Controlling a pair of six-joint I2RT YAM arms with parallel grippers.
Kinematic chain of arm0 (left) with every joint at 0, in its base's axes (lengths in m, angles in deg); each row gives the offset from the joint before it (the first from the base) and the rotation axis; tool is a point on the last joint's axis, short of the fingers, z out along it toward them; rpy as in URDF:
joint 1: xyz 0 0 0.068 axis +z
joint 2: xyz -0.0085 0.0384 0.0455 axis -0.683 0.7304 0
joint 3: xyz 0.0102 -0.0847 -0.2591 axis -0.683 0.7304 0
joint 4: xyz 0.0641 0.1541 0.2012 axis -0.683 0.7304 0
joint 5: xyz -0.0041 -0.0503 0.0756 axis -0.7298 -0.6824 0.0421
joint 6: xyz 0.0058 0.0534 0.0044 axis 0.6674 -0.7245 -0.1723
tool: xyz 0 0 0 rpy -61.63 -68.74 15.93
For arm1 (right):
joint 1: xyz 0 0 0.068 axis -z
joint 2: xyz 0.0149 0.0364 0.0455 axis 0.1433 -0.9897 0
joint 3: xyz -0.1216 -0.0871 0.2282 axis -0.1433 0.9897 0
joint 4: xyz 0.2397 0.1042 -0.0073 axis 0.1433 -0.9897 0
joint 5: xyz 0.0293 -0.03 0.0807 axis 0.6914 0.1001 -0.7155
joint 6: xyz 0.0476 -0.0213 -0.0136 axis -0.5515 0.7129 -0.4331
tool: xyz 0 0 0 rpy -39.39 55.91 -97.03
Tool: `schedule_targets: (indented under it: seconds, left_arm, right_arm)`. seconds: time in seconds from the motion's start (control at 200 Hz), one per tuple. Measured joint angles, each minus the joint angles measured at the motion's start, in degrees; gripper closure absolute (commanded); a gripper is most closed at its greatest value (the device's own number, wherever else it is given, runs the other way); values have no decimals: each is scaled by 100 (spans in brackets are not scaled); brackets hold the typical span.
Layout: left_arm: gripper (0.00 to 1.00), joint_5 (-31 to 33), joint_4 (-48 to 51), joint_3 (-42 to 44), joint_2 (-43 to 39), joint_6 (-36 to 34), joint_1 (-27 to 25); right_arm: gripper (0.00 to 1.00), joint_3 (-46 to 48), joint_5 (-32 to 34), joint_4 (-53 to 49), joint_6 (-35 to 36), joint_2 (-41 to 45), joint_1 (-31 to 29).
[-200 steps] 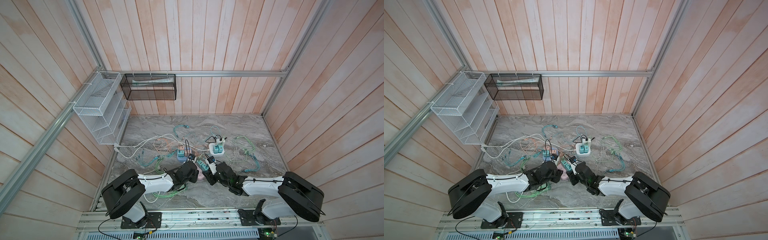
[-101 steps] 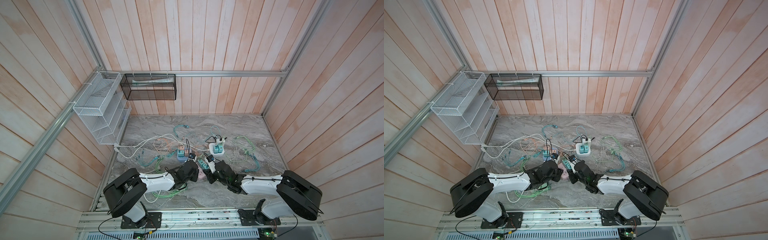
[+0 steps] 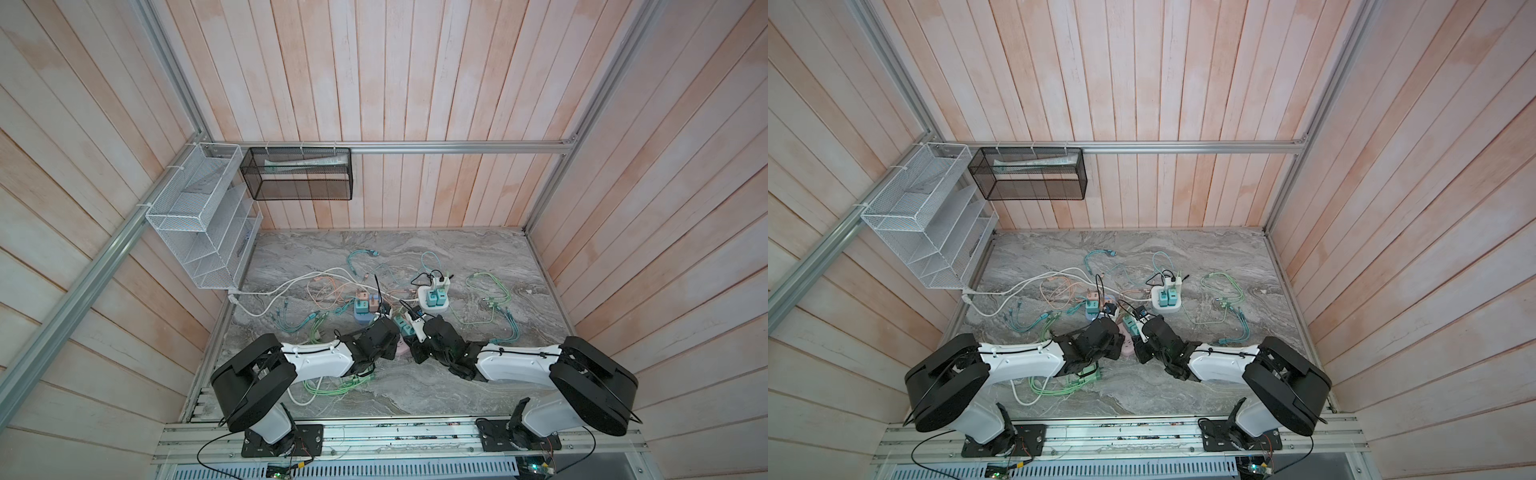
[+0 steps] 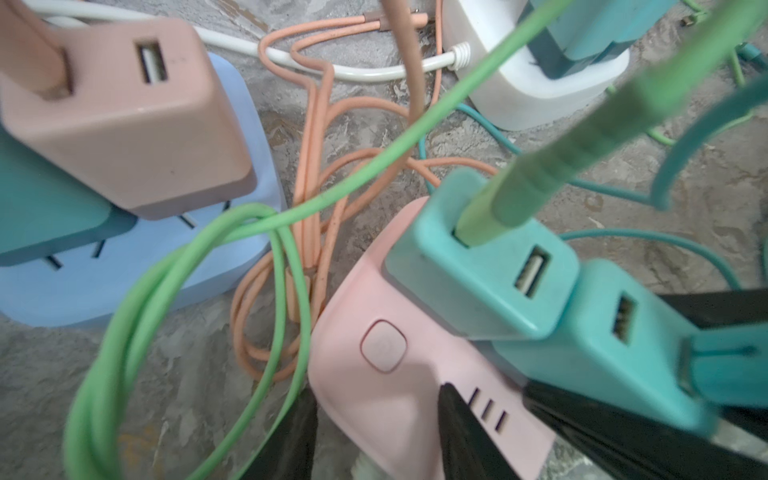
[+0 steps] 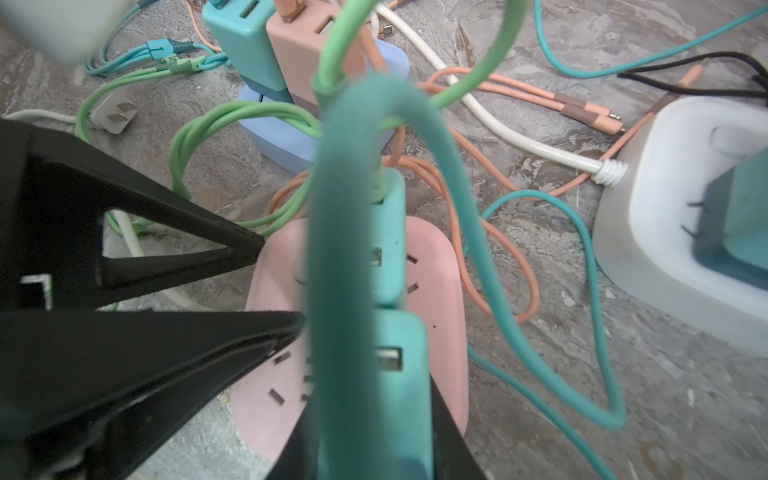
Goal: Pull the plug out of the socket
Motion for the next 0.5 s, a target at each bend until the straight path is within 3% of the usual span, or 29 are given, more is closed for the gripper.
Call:
schedule_targets:
  seconds: [0.5]
  left_arm:
    - [52,59,20,-179,181,105,-52]
  right_arm:
    - [100,-234,866,-667,-90,55,-424]
